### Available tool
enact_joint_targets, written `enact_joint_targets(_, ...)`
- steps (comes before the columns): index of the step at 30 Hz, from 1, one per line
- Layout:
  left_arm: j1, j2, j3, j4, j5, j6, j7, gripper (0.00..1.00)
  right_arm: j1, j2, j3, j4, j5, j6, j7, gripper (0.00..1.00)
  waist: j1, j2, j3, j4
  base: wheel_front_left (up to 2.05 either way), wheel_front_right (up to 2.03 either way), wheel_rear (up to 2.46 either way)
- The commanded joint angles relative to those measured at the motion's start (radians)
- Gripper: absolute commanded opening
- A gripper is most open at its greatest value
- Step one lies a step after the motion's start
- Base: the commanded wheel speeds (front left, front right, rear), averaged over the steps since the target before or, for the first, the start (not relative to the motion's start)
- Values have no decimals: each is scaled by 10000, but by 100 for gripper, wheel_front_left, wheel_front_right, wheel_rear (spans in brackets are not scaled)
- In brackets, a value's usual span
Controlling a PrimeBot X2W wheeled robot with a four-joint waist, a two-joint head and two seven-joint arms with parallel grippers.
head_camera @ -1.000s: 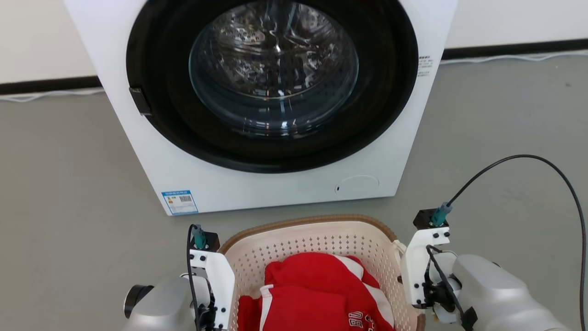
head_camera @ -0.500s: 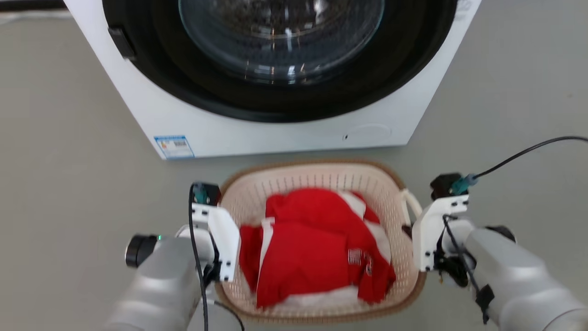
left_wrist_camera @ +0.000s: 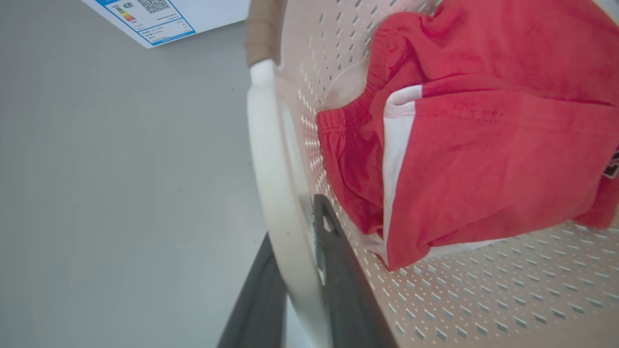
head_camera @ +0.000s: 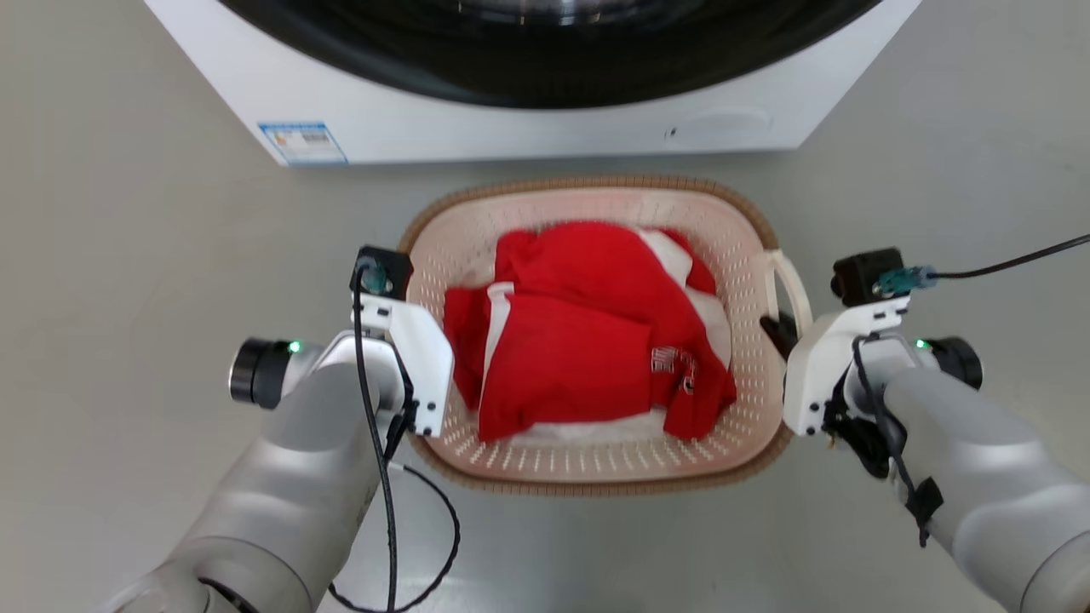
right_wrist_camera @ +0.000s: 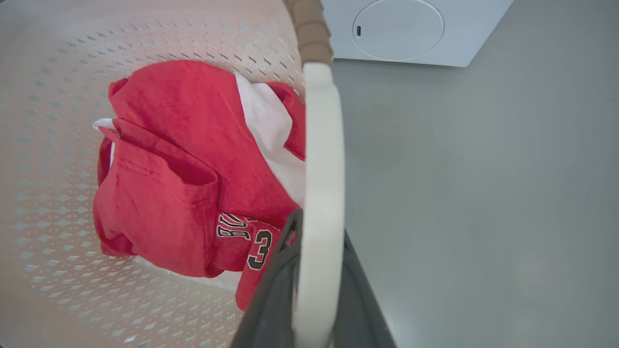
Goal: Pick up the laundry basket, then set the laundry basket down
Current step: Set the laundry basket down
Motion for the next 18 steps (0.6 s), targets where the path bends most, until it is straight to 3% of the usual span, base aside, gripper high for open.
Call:
enact_joint_targets(1, -405, 284, 42, -36, 204, 213, -121, 0, -78, -81, 118, -292, -4, 90, -402, 0, 0, 0, 614, 89, 0, 0, 0)
enact_joint_targets(18, -1573, 250, -88, -18, 344, 604, -1283, 0, -1074, -594, 830, -570, 417, 90, -1874, 0, 0, 0, 2979, 308, 0, 0, 0)
